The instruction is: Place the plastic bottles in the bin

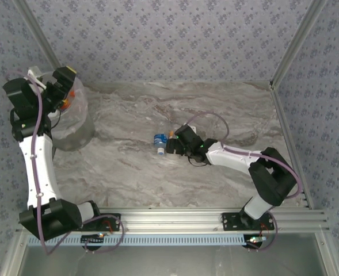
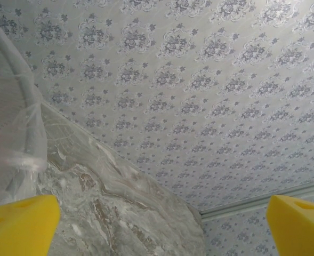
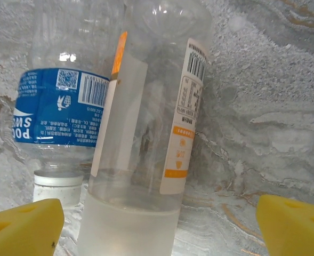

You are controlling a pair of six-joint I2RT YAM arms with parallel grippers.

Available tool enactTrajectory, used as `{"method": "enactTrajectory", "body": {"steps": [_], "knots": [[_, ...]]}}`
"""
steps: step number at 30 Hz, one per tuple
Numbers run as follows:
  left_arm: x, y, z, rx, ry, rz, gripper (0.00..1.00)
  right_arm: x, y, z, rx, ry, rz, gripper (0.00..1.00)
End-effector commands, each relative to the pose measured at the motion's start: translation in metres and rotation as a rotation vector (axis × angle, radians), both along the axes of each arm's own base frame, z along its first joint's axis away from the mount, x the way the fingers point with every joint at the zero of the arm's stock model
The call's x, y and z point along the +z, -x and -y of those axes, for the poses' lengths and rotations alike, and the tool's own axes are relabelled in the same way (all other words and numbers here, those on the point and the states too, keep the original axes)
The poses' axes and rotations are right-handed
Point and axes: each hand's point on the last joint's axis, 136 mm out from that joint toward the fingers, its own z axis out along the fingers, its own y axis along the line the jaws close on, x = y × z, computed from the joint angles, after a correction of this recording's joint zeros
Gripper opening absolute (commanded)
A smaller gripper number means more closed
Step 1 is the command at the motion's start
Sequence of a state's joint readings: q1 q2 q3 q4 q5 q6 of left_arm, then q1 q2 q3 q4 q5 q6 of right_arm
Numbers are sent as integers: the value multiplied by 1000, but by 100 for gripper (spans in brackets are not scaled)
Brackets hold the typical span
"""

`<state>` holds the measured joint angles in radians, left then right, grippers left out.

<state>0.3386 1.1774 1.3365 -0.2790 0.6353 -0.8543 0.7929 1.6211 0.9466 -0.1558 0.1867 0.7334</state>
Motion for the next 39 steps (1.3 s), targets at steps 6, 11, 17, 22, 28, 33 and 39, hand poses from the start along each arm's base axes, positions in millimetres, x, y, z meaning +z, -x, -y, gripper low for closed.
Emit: {"method": "enactTrajectory", "body": {"steps": [6, 11, 17, 22, 28, 33, 39], "knots": [[0, 7, 2, -6, -35, 4, 99, -22, 1, 3, 16, 128, -50, 92], [-1, 8, 1, 2, -52, 0, 100, -22, 0, 24, -5, 242, -29, 89], [-5, 8, 0, 6, -51, -12, 99, -29, 0, 14, 82, 232, -35, 87], [-7, 9, 0, 4, -59, -21, 99, -34, -7, -2, 239, 174, -45, 84], [-9, 12, 1, 3, -69, -27, 100, -36, -11, -4, 329, 224, -57, 81], [-10, 11, 0, 7, -69, -30, 99, -48, -8, -5, 343, 227, -92, 75], [-8, 11, 0, 6, -71, -28, 99, -46, -2, 1, 373, 254, -93, 59]]}}
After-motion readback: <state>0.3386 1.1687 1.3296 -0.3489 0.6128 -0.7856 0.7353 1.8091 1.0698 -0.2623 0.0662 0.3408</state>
